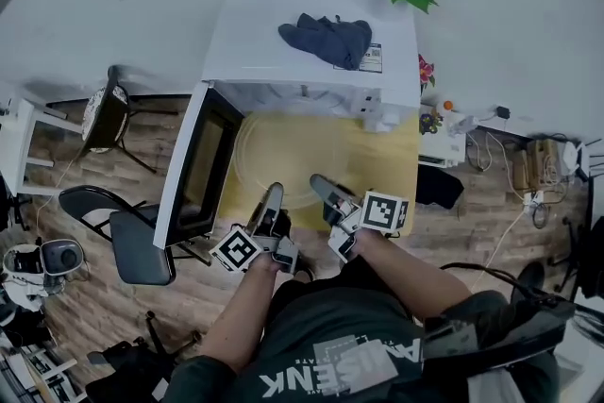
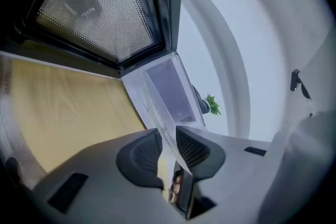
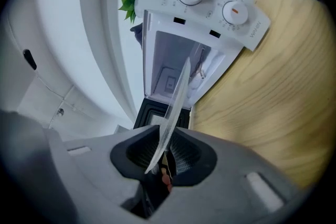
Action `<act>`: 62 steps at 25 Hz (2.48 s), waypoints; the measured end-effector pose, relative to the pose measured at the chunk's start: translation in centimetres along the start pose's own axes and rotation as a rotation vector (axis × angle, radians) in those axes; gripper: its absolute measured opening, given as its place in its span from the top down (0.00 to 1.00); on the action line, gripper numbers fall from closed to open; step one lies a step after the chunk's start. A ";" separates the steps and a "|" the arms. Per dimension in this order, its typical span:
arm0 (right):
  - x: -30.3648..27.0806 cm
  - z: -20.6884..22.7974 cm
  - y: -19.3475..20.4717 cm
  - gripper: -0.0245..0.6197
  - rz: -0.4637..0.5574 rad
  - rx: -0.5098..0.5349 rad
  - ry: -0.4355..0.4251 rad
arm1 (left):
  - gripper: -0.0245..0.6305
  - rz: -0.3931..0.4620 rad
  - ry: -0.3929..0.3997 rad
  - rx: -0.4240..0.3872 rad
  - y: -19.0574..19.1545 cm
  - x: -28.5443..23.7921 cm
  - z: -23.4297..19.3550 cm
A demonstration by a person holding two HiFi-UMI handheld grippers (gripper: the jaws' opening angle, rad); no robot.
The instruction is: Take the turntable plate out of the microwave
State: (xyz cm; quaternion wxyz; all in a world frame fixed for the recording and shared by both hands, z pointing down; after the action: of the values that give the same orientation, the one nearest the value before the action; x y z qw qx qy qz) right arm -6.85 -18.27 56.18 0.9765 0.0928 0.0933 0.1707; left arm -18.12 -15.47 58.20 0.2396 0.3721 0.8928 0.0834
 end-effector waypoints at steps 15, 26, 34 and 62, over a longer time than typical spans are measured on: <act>0.5 -9.0 3.6 0.85 0.171 0.076 -0.122 | 0.84 -0.128 0.168 -0.140 -0.9 5.2 4.1; 2.8 -12.3 2.8 0.85 0.102 0.148 -0.146 | 0.84 -0.088 0.179 -0.138 -0.9 7.1 8.9; 4.7 -13.9 1.2 0.85 0.021 0.199 -0.141 | 0.84 -0.034 0.307 -0.029 -0.2 6.4 13.9; 5.1 -16.4 1.6 0.85 -0.032 0.230 -0.184 | 0.85 0.014 0.288 -0.065 -0.3 8.5 16.3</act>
State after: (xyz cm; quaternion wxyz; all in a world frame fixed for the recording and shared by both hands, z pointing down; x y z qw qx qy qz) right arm -6.19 -12.56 39.88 0.9664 0.2177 0.0237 0.1343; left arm -15.46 -10.22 40.78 0.1205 0.3543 0.9123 0.1665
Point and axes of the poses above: the fingertips, and each gripper's own axes: x backward along the fingers, z to its right, y out of its underside, the point moved 1 cm from there along x, backward along the fingers, and after that the axes turned 13 degrees about -z, right-handed, at the moved point
